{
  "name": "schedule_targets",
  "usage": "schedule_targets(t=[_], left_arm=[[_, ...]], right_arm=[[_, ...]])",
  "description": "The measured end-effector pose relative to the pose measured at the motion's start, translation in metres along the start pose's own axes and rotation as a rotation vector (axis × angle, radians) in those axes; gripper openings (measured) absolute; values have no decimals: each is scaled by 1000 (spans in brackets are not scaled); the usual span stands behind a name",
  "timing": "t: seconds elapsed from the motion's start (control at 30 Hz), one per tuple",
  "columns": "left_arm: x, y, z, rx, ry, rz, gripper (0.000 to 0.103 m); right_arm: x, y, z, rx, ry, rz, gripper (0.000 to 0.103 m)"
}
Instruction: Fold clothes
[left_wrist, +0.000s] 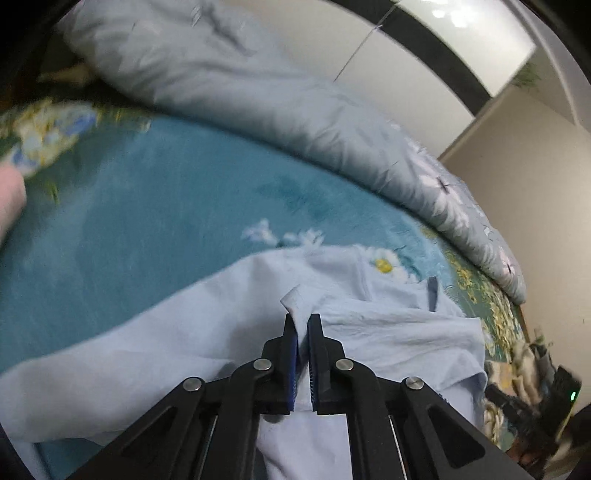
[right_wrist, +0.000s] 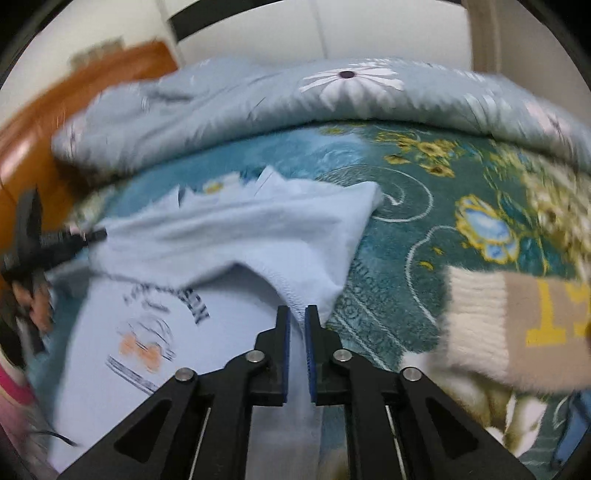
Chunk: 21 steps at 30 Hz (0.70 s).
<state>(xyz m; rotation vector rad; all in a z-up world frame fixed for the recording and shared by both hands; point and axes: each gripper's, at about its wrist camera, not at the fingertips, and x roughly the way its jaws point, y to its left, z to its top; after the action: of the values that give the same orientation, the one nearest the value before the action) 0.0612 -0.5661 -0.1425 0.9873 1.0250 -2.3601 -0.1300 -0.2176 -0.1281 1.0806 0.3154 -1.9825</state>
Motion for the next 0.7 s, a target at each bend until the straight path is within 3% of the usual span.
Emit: schedule_targets(t=[0.07,0.2,0.23,0.27,0.3,0.33,0.57,0.7], left_arm=[[5,3,-2,0,11,19,6],[11,8,-4,-22,24,24,6],[12,7,-5,-18,24,29,7],[13,7,-5,-12,25,37,7],[16,6,-4,-8,26,45,7],[18,5,-3,-6,27,51,7],[33,2,1,33,48,114,9],[29,0,1,46,53,101,9]], right_arm=[[5,12,0,-83,-4,-84,28],[5,22,-1,-176,-18,-160,28],[6,23,-2,-189,-21,-182,26],[6,23,-3,-201,-22,-204,11],[7,21,-2,-203,-17,-220,4],[8,18,-1,-204,-12,-235,4],[14,15,-10,-246,36,-240,3],[13,12,-10,-226,30,-218,4]])
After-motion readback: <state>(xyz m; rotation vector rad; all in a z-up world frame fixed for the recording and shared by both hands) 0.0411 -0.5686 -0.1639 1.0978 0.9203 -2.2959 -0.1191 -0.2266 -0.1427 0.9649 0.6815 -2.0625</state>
